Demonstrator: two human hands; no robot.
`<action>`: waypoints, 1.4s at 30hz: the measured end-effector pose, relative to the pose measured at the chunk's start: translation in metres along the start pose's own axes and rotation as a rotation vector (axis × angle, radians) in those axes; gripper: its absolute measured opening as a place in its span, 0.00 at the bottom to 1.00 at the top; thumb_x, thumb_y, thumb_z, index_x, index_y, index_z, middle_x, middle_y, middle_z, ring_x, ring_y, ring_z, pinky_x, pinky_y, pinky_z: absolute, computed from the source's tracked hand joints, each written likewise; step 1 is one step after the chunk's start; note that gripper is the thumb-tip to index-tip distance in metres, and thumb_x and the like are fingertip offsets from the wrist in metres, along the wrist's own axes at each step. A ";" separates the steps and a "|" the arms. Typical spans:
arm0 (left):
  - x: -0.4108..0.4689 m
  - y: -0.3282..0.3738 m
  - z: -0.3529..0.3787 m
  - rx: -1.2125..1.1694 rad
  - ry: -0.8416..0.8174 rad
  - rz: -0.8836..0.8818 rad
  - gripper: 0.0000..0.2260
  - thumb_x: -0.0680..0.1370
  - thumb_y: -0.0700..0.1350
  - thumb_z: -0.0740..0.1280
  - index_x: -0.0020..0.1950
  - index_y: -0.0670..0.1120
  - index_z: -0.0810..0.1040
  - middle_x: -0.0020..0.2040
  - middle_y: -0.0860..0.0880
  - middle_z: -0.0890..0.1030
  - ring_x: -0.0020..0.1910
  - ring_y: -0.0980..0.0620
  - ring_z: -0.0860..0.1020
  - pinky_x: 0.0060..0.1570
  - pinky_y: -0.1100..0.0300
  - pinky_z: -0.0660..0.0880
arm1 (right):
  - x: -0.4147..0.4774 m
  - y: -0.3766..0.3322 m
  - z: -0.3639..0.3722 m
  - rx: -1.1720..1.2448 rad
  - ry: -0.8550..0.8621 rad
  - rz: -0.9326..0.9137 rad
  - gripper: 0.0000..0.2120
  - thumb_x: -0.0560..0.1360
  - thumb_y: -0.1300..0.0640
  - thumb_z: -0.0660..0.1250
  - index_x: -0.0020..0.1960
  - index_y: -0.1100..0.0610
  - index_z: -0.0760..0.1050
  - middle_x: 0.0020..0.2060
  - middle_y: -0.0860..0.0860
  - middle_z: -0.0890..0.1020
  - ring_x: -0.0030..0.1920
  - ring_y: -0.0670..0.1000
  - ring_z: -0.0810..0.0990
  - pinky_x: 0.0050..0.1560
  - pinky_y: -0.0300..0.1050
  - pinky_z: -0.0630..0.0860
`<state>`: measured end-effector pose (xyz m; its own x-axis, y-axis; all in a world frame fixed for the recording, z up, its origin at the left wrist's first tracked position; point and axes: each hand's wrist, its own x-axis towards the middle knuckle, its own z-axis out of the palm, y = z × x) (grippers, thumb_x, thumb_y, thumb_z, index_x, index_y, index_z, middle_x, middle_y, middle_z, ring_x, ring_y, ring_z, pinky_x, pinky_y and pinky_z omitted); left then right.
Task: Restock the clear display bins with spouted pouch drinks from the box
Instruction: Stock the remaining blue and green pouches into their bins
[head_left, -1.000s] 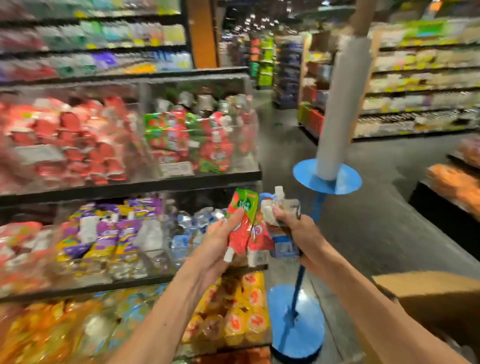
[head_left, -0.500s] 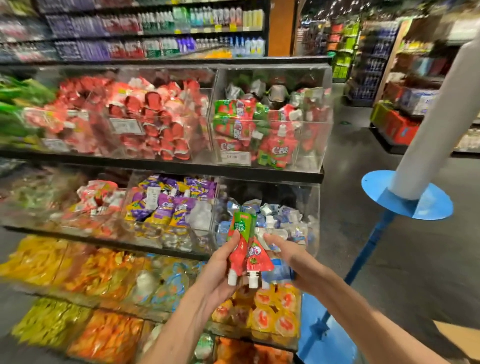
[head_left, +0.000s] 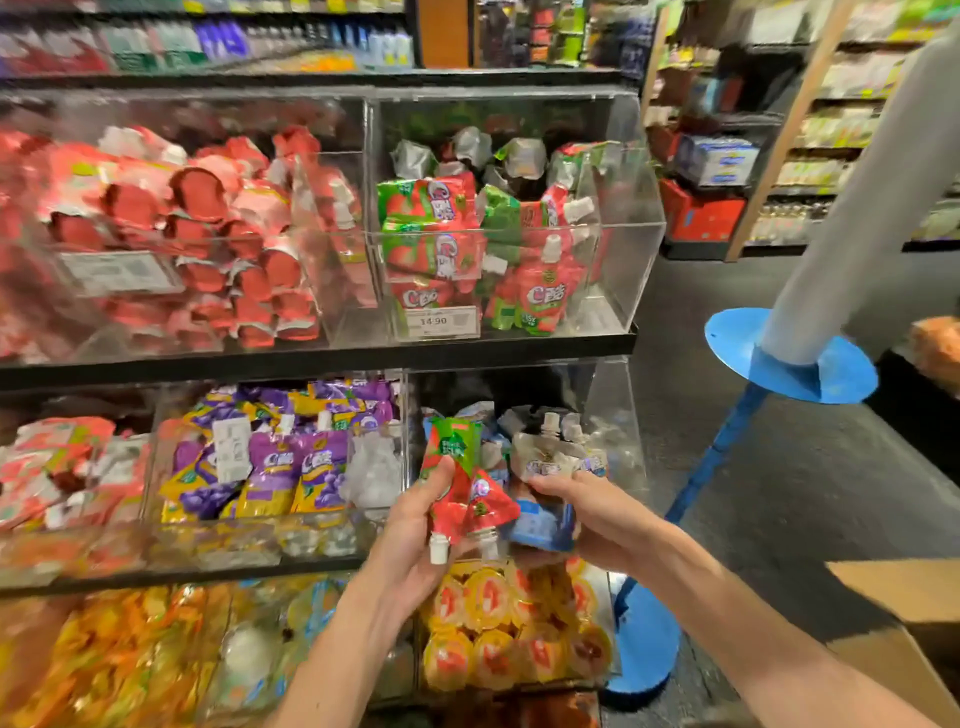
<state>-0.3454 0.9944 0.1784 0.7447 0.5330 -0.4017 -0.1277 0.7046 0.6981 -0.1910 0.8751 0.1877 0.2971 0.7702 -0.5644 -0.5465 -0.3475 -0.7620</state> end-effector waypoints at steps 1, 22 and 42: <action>0.006 0.004 -0.005 0.034 -0.001 0.006 0.18 0.71 0.50 0.69 0.53 0.39 0.80 0.46 0.39 0.85 0.42 0.42 0.85 0.39 0.47 0.83 | 0.003 0.001 0.000 0.024 0.034 0.013 0.22 0.80 0.56 0.67 0.67 0.70 0.67 0.53 0.66 0.82 0.44 0.64 0.85 0.38 0.58 0.81; 0.066 0.025 0.025 0.138 0.082 0.041 0.22 0.72 0.49 0.70 0.62 0.39 0.79 0.58 0.37 0.83 0.59 0.39 0.81 0.67 0.38 0.70 | 0.105 -0.075 -0.058 -0.837 0.564 -0.250 0.11 0.77 0.55 0.67 0.41 0.62 0.73 0.38 0.58 0.78 0.40 0.54 0.75 0.42 0.49 0.76; 0.059 0.036 0.020 0.101 0.074 -0.006 0.21 0.71 0.56 0.69 0.59 0.45 0.80 0.55 0.42 0.85 0.49 0.46 0.85 0.51 0.46 0.79 | 0.108 -0.067 -0.066 -1.814 0.599 -0.874 0.19 0.73 0.63 0.68 0.63 0.57 0.77 0.54 0.57 0.81 0.52 0.61 0.78 0.51 0.54 0.73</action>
<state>-0.2928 1.0421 0.1913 0.6943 0.5650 -0.4458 -0.0545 0.6589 0.7503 -0.0710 0.9462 0.1569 0.3511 0.8864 0.3018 0.9291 -0.3699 0.0055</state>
